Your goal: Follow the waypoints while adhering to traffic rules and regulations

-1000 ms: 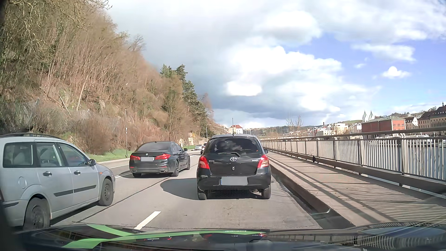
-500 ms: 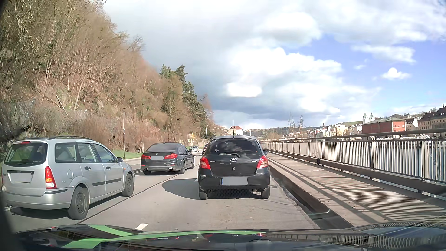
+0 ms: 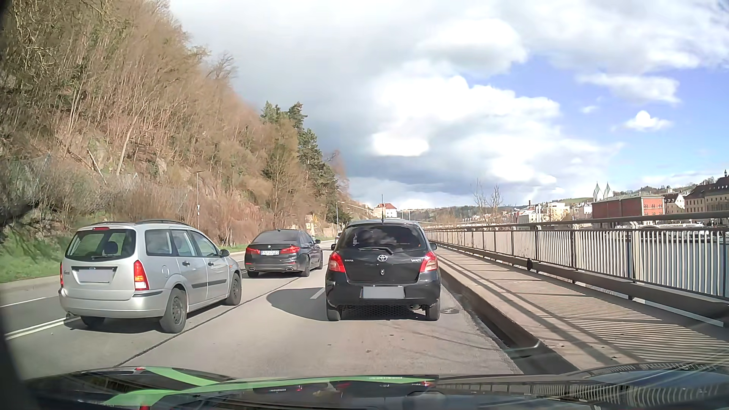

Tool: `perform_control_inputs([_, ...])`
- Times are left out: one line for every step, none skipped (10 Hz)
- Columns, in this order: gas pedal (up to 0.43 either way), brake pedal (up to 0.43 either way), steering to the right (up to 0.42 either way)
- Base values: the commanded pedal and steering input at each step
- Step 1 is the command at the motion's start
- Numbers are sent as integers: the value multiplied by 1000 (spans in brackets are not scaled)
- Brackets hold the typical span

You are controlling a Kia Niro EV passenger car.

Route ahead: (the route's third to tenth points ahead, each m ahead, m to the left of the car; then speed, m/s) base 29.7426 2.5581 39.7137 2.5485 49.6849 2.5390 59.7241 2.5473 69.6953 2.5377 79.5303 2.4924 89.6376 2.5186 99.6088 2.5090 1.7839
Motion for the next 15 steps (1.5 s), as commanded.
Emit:
perform_control_inputs([0, 0, -5])
perform_control_inputs([0, 0, -5])
perform_control_inputs([0, 0, -5])
perform_control_inputs([0, 0, -5])
perform_control_inputs([0, 0, -5])
perform_control_inputs([0, 0, -4])
perform_control_inputs([39, 0, -4])
perform_control_inputs([67, 0, -4])
perform_control_inputs([8, 0, -3])
perform_control_inputs([0, 0, -3])
perform_control_inputs([0, 0, -3])
perform_control_inputs([0, 0, -3])
perform_control_inputs([0, 0, -3])
perform_control_inputs([0, 0, -2])
perform_control_inputs([0, 0, -2])
